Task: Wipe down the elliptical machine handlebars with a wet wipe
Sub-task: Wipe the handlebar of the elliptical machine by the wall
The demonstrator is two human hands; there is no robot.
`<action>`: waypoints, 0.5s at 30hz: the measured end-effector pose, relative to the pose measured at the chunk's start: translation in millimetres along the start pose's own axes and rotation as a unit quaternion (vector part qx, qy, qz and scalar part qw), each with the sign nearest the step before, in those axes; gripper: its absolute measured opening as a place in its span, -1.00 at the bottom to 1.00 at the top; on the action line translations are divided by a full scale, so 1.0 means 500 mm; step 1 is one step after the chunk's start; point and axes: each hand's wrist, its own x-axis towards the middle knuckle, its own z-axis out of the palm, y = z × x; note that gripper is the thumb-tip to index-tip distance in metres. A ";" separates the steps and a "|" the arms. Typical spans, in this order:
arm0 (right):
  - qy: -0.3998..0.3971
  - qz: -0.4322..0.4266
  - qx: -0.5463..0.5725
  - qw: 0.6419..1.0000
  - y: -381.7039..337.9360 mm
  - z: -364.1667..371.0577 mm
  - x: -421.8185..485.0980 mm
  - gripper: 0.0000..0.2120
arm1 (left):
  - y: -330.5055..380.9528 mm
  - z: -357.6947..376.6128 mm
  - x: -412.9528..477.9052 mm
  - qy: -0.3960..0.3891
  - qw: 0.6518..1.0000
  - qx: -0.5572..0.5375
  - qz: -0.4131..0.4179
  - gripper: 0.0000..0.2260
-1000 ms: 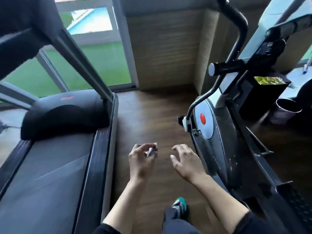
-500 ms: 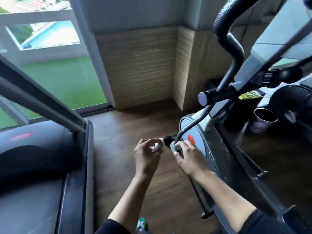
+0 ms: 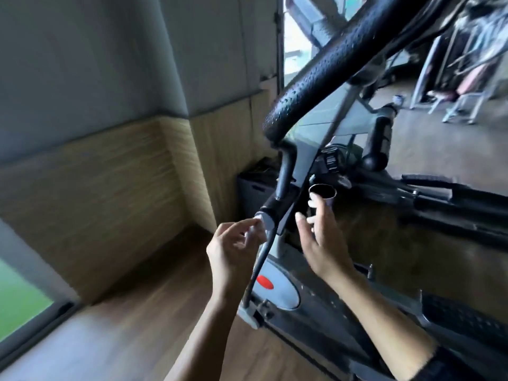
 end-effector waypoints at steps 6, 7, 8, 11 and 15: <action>0.173 -0.061 0.067 0.981 -0.089 -0.089 0.112 -0.45 | 0.118 0.007 0.118 -0.011 0.987 -0.108 0.120 -0.84; 0.193 -0.075 0.079 0.975 -0.105 -0.106 0.125 -0.44 | 0.137 0.006 0.132 -0.004 0.983 -0.119 0.140 -0.84; 0.210 -0.091 0.088 0.970 -0.119 -0.121 0.136 -0.44 | 0.155 0.004 0.145 0.005 0.978 -0.131 0.161 -0.85; 0.251 -0.136 0.091 0.954 -0.160 -0.163 0.162 -0.53 | 0.211 -0.003 0.177 0.024 0.962 -0.158 0.220 -0.86; 0.289 -0.185 0.062 0.937 -0.202 -0.204 0.190 -0.55 | 0.282 -0.002 0.209 0.023 0.945 -0.183 0.269 -0.83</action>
